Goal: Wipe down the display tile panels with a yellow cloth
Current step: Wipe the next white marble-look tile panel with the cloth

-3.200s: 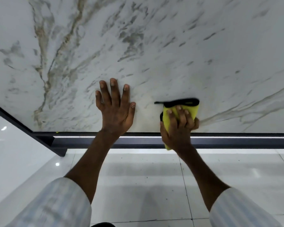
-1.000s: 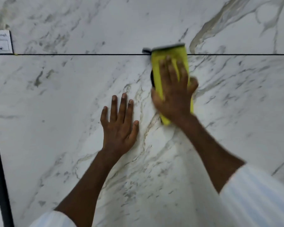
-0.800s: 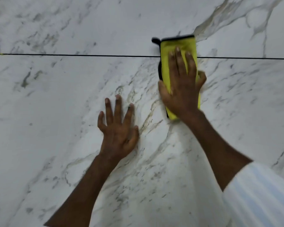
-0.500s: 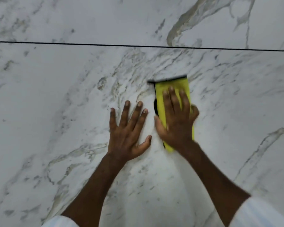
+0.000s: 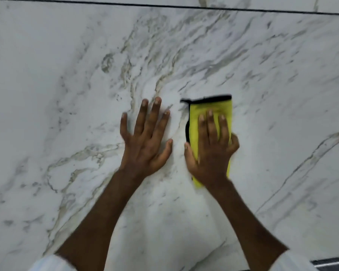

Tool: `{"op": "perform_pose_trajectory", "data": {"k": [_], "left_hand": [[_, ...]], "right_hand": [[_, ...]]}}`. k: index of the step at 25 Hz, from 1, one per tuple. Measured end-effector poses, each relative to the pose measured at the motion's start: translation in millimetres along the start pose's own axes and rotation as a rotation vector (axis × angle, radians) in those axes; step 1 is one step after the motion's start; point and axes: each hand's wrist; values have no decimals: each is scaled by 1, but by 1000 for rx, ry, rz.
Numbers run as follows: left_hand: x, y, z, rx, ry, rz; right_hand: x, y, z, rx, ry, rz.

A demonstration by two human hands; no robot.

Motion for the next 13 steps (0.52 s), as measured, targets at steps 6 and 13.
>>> {"op": "perform_pose_trajectory", "data": {"k": [6,13], "left_hand": [[20,-104,56,-23,24,-181],[34,-109,55,-18,58,-57]], "right_hand": [[-3,-36,1,-29,19,-66],[1,-30,4,0,89,20]]}}
Point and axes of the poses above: each hand's wrist, its own y-axis towards the middle knuckle, its own x-axis out of the palm, z = x × y, and after that the axes turned 11 degrees about x, right-handed
